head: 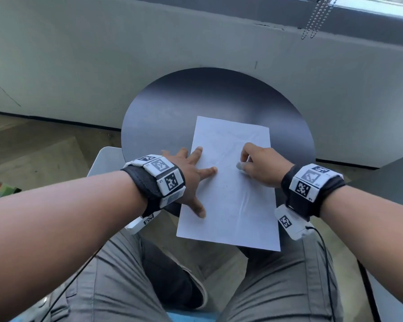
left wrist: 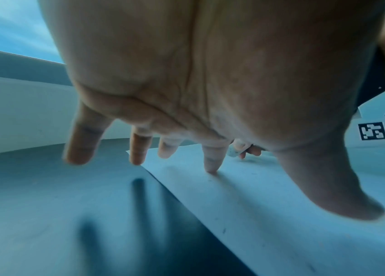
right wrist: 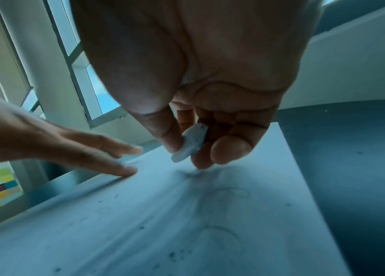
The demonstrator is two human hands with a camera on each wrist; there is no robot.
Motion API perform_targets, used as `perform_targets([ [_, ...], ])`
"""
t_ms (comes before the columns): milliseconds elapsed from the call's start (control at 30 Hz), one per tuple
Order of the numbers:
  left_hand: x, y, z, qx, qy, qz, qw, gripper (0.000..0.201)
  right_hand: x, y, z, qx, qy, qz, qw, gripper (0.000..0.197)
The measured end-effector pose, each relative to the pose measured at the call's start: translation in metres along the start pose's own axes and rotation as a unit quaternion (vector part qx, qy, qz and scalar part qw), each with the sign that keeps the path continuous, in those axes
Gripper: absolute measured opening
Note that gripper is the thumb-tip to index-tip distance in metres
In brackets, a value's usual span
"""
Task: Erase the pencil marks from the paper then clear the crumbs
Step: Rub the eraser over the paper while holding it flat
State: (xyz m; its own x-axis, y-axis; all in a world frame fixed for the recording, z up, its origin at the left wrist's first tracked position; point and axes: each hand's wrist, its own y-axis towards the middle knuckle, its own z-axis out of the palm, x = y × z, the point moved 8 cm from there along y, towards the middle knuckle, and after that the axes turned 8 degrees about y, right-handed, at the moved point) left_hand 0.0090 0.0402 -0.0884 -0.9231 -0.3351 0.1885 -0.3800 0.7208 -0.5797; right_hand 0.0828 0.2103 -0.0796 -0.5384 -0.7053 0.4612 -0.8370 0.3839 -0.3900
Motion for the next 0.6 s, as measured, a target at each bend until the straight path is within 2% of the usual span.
perform_targets([
  [100, -0.013, 0.004, -0.015, -0.068, -0.013, 0.017, 0.997, 0.105, 0.019, -0.003, 0.003, -0.026, -0.005, -0.059, 0.998, 0.013],
  [167, -0.02, 0.007, -0.015, -0.093, -0.028, 0.02, 0.995, 0.107, 0.029, -0.007, 0.009, -0.04, -0.029, -0.096, 0.994, 0.011],
  [367, -0.025, 0.01, 0.002, -0.074, -0.032, 0.008, 0.997, 0.126, 0.035, -0.03, 0.022, -0.05, -0.044, -0.153, 0.986, 0.008],
  [433, -0.024, 0.012, 0.003, -0.068, -0.041, 0.005, 0.997, 0.127, 0.048, -0.045, 0.036, -0.025, -0.046, -0.228, 0.972, 0.01],
  [500, -0.023, 0.012, 0.005, -0.059, -0.05, 0.003, 0.997, 0.128, 0.056, -0.057, 0.058, 0.04, -0.077, -0.294, 0.952, 0.01],
  [533, -0.022, 0.012, 0.007, -0.056, -0.053, 0.001, 0.997, 0.128, 0.053, -0.053, 0.056, 0.048, -0.085, -0.294, 0.951, 0.011],
  [600, -0.021, 0.011, 0.008, -0.055, -0.055, -0.003, 0.997, 0.128, 0.037, -0.031, 0.032, -0.009, -0.084, -0.219, 0.972, 0.01],
])
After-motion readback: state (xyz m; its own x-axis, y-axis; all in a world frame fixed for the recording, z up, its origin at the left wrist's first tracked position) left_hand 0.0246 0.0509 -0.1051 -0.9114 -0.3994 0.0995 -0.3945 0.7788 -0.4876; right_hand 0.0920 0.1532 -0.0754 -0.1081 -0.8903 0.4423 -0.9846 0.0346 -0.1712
